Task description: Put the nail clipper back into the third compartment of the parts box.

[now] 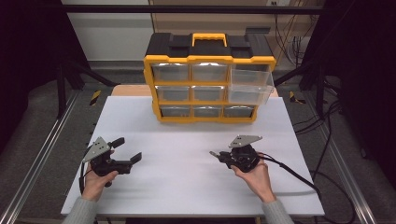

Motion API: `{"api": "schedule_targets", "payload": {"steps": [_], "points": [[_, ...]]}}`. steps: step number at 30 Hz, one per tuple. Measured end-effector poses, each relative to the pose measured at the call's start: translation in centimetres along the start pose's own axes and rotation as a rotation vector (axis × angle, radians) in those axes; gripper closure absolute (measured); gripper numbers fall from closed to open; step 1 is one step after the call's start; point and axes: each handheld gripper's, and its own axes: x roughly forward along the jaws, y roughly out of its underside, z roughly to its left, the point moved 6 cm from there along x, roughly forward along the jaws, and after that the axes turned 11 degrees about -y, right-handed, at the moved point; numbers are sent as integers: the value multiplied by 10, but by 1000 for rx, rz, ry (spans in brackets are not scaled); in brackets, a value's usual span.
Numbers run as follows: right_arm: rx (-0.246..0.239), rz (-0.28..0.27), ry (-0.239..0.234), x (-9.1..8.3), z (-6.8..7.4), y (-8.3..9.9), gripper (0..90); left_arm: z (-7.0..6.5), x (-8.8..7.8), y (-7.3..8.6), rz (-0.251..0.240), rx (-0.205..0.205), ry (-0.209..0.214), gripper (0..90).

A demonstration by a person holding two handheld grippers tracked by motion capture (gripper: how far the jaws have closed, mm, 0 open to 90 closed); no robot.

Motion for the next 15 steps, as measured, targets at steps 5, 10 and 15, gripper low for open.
{"api": "schedule_targets", "payload": {"steps": [5, 10, 15], "points": [[-1, -13, 3, -6, -1, -3, 795, 0, 0, 0, -2, 0, 2, 33], [-4, -41, 11, -16, -2, -8, 795, 0, -1, 0, -3, -2, 1, 34], [-5, -56, 15, -23, -2, -12, 795, 0, -1, 0, -4, -2, 1, 33]]}}
